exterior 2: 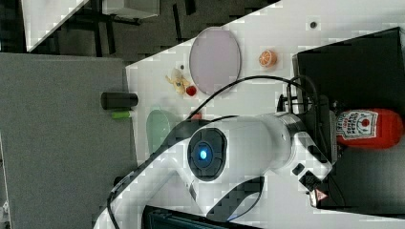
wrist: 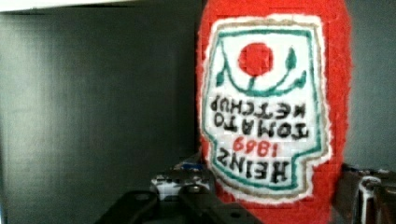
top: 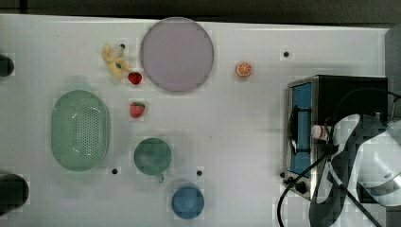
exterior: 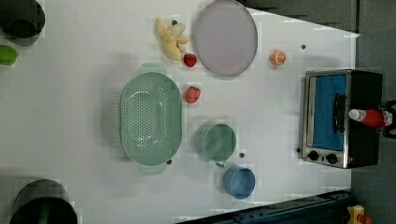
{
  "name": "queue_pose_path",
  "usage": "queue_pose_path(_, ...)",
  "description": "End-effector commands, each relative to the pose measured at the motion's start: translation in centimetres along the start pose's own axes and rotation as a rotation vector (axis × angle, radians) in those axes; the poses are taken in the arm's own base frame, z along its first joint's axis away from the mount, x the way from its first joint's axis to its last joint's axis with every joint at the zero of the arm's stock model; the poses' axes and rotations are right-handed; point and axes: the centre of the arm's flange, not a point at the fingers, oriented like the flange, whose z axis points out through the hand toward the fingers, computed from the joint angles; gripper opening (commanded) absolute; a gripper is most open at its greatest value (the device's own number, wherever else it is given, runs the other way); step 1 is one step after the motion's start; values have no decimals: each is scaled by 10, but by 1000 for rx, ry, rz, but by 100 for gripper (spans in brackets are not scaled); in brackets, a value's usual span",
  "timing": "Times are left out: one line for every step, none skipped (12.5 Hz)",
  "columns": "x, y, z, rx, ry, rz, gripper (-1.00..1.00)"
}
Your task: Pick Ketchup from oven and place it on table.
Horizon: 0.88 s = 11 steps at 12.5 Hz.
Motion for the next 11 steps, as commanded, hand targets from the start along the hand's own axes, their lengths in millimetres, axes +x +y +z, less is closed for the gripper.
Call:
queue_pose_path(6, -18, -65, 97, 26, -57, 29)
queue_pose_path(1, -28, -97, 124, 48, -136, 29)
queue_pose_path(-9, -38, -130, 133, 54, -217, 29)
queue_pose_path(-24, -45, -160, 134, 42, -274, 29)
queue_pose_path(-46, -51, -191, 135, 10, -318, 29)
queue_pose_path(-66, -55, -217, 135, -20, -358, 29)
queue_pose_path(-89, -57, -239, 130, -51, -401, 29)
queue_pose_path(-115, -58, -255, 123, -83, -450, 29)
queue_pose_path(-143, -58, -268, 119, -111, -504, 29)
queue_pose_path(-171, -60, -280, 125, -128, -558, 29)
queue_pose_path(-201, -62, -290, 138, -135, -612, 29)
